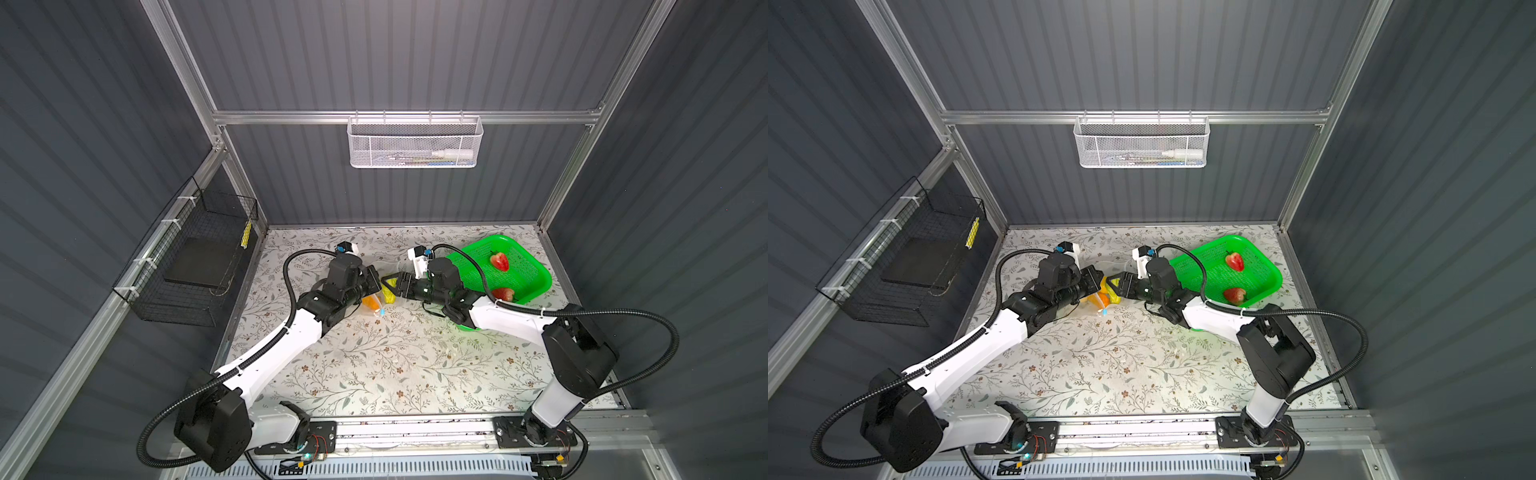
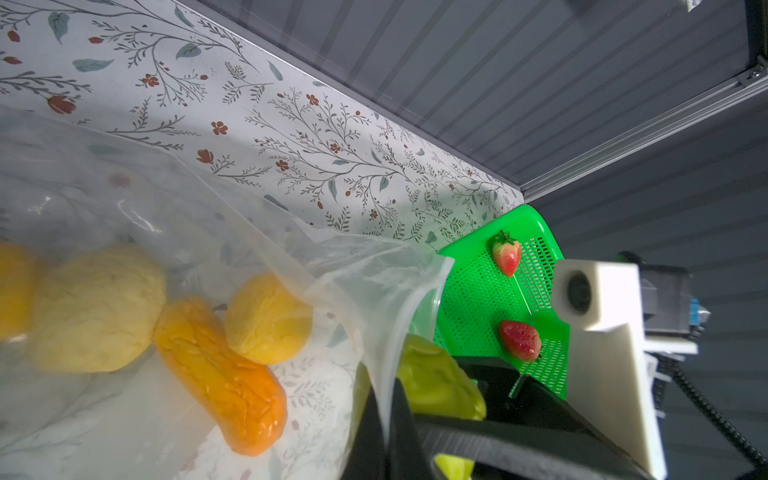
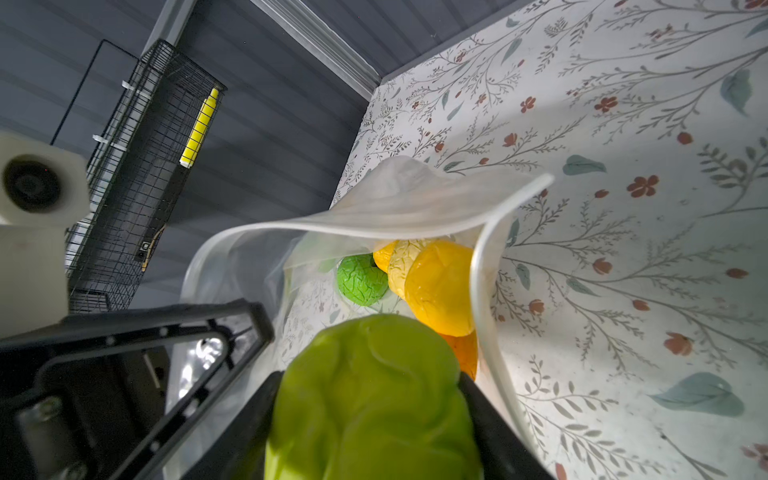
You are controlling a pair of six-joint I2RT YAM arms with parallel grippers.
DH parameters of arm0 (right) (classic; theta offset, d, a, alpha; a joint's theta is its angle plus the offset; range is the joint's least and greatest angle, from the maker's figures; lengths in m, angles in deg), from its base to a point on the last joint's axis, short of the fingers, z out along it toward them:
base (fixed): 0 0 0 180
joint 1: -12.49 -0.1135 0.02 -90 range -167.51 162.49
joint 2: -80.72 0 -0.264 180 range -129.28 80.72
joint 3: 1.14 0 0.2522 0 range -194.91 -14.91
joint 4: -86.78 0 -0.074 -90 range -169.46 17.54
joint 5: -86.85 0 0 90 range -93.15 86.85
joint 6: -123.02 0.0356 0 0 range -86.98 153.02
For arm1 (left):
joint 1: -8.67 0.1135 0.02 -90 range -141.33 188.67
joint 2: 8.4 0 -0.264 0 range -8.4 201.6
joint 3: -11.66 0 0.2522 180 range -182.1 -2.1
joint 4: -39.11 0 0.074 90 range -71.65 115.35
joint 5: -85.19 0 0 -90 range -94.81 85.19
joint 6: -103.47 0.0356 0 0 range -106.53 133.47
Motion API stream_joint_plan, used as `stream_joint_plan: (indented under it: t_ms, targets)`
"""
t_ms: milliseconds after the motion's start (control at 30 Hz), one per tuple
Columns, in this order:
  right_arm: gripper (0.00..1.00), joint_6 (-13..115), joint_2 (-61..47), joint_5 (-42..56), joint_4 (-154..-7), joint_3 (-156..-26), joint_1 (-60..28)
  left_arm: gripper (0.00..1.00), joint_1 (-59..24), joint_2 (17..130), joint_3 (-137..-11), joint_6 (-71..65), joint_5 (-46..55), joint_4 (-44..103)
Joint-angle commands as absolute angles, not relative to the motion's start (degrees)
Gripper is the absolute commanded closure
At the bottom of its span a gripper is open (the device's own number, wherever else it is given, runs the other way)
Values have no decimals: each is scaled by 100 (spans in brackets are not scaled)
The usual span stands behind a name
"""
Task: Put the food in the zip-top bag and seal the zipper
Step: 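Open the right gripper to drop the green fruit into the bag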
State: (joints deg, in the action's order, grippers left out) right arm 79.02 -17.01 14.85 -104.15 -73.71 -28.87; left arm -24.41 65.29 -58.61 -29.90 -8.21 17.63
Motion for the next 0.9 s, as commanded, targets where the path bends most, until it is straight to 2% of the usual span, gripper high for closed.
stream_joint_plan:
  t_ms: [0,433,700,867]
  targets:
    - [51,7764,-1835,1554,-10398,-7657,-3025,100,-2464,6389,-5792,-3075,-758,1779]
    - [44,7675,-2643,1992,-9688,-8418,-3188,100,-2464,6339,-5750,-3087,-753,1782]
    - [23,7364,-2395,2105,-9270,-8598,-3193,100,-2464,6254,-5698,-3085,-848,1747]
    - [18,6956,-1858,1938,-8775,-8647,-3160,100,-2464,6247,-5700,-3087,-868,1753]
